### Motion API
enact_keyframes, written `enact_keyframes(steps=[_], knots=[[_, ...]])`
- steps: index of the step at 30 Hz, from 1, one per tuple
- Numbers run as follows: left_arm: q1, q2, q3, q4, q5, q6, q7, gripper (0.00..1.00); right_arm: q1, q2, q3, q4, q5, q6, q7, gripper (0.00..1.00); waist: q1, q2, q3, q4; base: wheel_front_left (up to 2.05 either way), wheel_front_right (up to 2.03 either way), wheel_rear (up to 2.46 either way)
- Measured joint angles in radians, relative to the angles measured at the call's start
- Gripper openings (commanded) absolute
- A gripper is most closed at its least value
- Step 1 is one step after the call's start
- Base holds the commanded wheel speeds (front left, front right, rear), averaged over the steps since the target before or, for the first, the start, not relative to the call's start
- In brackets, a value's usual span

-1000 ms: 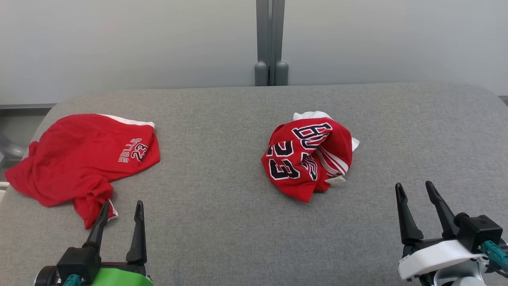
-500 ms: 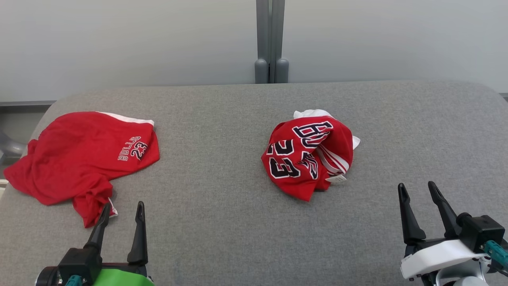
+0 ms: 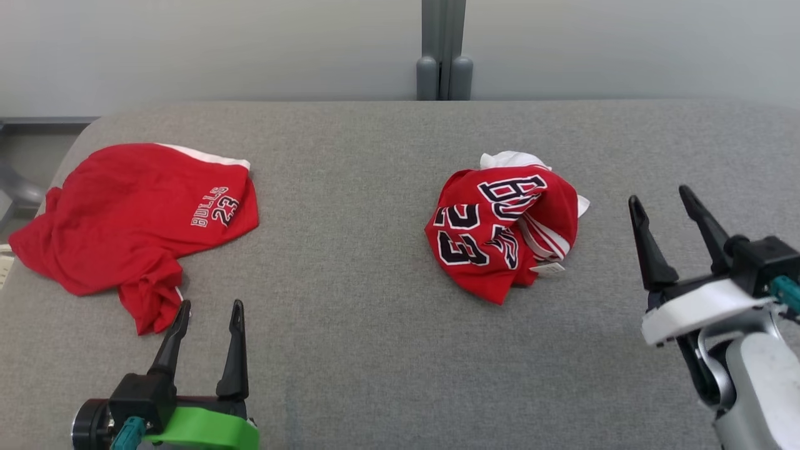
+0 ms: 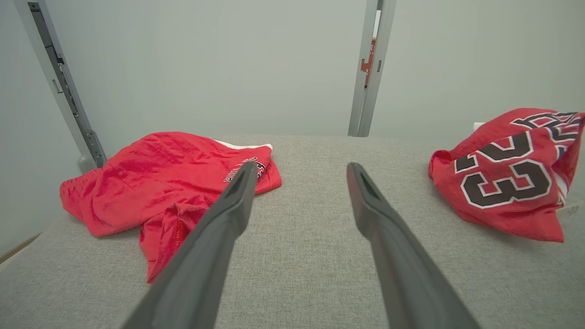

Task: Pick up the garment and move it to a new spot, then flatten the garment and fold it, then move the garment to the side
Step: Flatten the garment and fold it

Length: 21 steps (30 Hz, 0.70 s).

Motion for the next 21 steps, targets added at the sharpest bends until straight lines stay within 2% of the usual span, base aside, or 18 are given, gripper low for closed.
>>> enact_keyframes(steps=[9, 21], knots=[[-0.065, -0.019, -0.032, 0.001, 0.004, 0.004, 0.000, 1.00, -0.228, -0.097, 0.053, 0.152, 0.008, 0.000, 0.039, 1.00, 0.0000, 0.0000, 0.085, 0.062, 0.00, 0.00, 0.00], [-0.126, -0.030, -0.086, -0.002, -0.005, 0.023, 0.000, 1.00, -0.427, -0.191, 0.086, 0.511, 0.017, 0.000, 0.070, 1.00, 0.0000, 0.0000, 0.193, 0.181, 0.00, 0.00, 0.00]])
